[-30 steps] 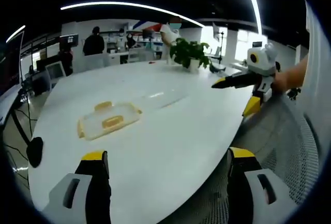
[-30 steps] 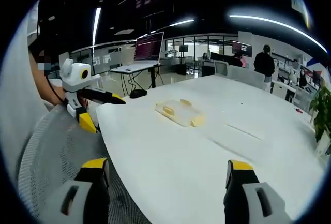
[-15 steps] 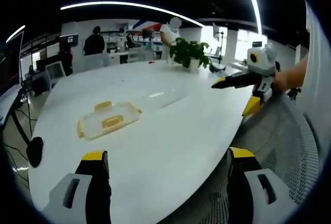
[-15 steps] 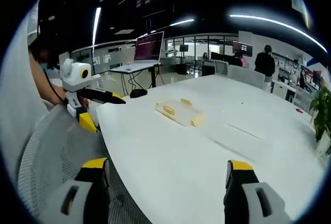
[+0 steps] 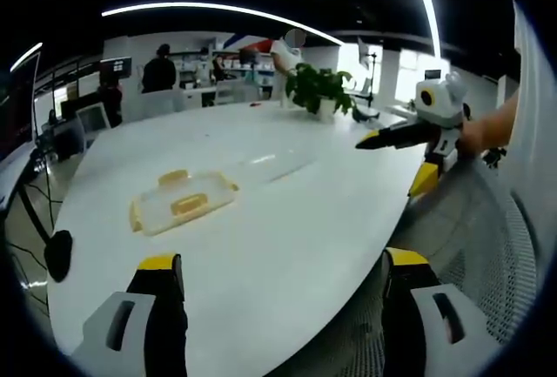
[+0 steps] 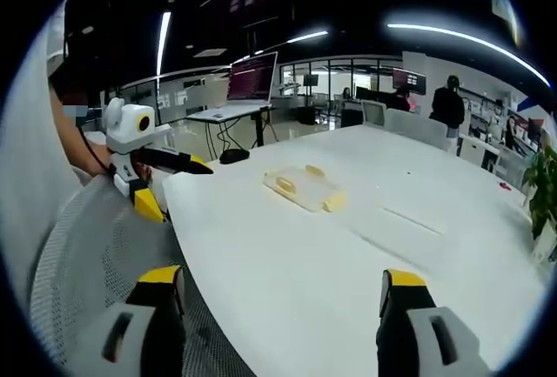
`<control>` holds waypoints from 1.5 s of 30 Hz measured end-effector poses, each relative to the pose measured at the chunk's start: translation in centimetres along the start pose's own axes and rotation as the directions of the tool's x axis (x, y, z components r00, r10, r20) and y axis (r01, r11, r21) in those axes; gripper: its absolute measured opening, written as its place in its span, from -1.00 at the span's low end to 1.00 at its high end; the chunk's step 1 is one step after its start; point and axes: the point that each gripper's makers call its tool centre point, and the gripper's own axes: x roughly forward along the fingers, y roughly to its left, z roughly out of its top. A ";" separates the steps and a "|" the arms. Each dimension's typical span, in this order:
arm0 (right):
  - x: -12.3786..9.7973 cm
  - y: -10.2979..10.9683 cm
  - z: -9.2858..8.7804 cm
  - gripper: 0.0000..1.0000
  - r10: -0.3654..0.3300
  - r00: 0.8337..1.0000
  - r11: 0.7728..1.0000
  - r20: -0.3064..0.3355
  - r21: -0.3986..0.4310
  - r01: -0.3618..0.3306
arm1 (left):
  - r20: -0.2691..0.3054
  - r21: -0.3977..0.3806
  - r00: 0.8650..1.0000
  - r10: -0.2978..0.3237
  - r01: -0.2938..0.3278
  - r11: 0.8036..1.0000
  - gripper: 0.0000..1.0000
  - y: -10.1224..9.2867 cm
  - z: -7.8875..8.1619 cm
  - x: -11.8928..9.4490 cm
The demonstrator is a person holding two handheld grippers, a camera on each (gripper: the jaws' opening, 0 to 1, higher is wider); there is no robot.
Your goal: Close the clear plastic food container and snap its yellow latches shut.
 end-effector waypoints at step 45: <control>-0.1 0.0 -0.3 0.86 -0.002 1.000 1.000 -0.007 0.000 0.002 | 0.003 0.003 1.000 0.009 -0.009 1.000 0.86 0.1 0.0 0.0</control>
